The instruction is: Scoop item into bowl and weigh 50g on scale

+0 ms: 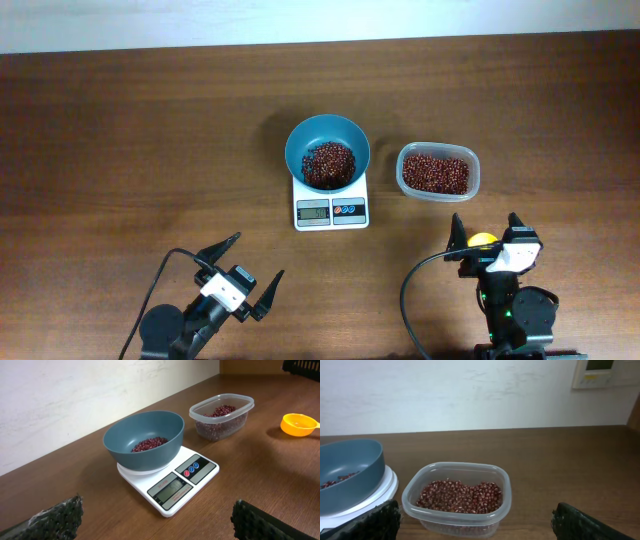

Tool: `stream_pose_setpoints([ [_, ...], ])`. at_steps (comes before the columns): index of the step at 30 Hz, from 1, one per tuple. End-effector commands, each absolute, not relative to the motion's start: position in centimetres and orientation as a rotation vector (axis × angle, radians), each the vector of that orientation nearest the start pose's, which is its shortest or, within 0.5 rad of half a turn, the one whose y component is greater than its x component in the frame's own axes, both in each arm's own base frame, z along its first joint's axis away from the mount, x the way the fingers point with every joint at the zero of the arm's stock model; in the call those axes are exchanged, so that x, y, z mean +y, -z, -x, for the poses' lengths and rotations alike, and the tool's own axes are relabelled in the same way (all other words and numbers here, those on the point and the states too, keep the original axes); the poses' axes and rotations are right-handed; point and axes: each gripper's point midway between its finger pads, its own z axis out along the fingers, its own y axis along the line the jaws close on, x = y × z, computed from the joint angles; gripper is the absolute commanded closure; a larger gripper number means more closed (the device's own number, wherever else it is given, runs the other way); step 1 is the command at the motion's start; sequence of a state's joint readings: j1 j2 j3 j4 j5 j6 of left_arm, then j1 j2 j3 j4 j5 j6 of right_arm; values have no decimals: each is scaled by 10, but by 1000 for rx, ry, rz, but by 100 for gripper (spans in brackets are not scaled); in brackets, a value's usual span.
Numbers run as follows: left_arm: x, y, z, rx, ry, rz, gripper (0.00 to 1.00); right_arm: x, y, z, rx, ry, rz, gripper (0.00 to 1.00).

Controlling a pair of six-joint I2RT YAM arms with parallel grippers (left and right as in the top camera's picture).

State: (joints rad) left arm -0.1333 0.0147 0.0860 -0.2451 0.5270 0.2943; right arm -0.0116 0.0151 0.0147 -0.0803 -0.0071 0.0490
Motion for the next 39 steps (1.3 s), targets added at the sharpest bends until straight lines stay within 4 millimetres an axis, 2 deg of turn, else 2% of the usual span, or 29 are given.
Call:
stream_pose_setpoints([
  [1,-116,-156,-201,1567,353,-731,1,1,-154,-246,1658,-37,-32,1],
  [3,-116,-156,-201,1567,353,-731,1,5,-155,-246,1655,-75,-28,1],
  [18,-114,-156,-202,1566,341,-723,1,5,-155,-246,1655,-75,-28,1],
  [24,-72,-175,-232,1523,77,-504,1,5,-155,-246,1655,-75,-28,1],
  [27,-41,-171,-241,1592,13,-275,1,5,-155,-246,1655,-75,-28,1],
  [30,-19,-164,-244,1626,-59,-160,1,5,-155,-246,1655,-75,-28,1],
  [32,-14,-157,-245,1639,-91,-156,1,5,-155,-246,1655,-75,-28,1],
  [36,-11,-157,-246,1639,-134,-186,1,5,-155,-246,1655,-75,-28,1],
  [39,-5,-157,-246,1642,-137,-146,1,5,-155,-246,1655,-75,-28,1],
])
